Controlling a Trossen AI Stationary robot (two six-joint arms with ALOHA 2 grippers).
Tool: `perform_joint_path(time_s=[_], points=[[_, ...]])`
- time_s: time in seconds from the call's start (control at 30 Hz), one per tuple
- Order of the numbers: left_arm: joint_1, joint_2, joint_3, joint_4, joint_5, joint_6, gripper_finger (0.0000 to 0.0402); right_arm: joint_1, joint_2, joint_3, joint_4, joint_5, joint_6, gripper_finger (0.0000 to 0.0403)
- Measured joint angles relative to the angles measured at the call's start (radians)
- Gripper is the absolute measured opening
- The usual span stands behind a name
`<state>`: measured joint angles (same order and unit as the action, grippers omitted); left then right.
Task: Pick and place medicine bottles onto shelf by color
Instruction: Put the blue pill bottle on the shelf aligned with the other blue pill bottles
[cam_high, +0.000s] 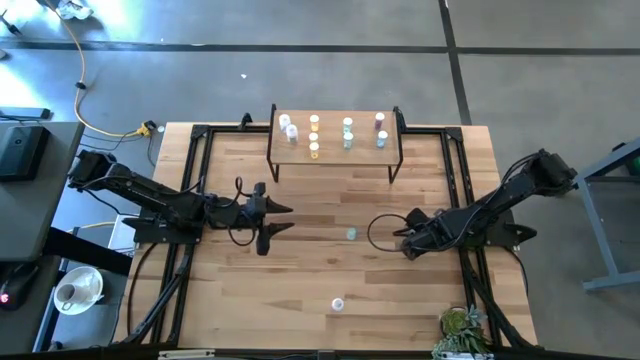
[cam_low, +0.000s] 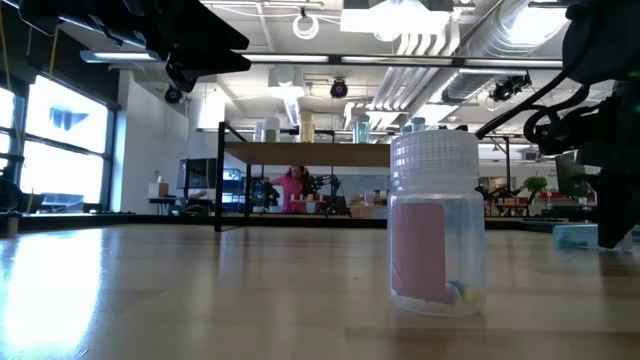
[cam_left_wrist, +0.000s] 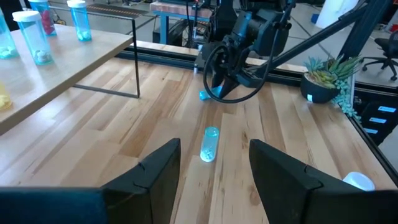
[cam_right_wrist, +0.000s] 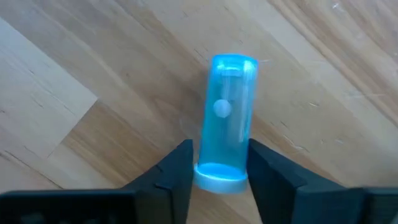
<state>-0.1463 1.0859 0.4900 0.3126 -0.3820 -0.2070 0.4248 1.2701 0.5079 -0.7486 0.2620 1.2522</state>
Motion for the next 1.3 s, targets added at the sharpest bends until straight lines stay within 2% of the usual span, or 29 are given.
perform_joint_path(time_s=[0.17,0.43,0.7,0.9,1.07,1.23,1.3], points=[[0.000,0.000,0.000,0.000,0.000,0.000,0.0180,0.000,0.000,0.001,0.001,0.001,-0.003,0.0099],[0.000,0.000,0.000,-0.001,0.008,-0.042,0.0180,0.000,0.000,0.024,0.069,-0.035,-0.140,0.0100],[0.002,0.000,0.000,-0.001,0.016,-0.087,0.0180,0.001,0.000,0.201,0.075,-0.022,-0.337,0.0099],[0.028,0.000,0.000,-0.001,0.019,-0.126,0.0180,0.001,0.000,0.351,0.027,0.031,-0.472,0.0099],[0.071,0.000,0.000,-0.002,0.068,-0.132,0.0184,-0.015,0.000,0.443,0.018,0.082,-0.602,0.0099],[0.112,0.000,0.000,-0.003,0.113,-0.183,0.0207,-0.047,0.000,0.480,0.020,0.108,-0.750,0.0099],[0.127,0.000,0.000,-0.002,0.160,-0.215,0.0217,-0.058,0.000,0.484,0.026,0.136,-0.835,0.0099]])
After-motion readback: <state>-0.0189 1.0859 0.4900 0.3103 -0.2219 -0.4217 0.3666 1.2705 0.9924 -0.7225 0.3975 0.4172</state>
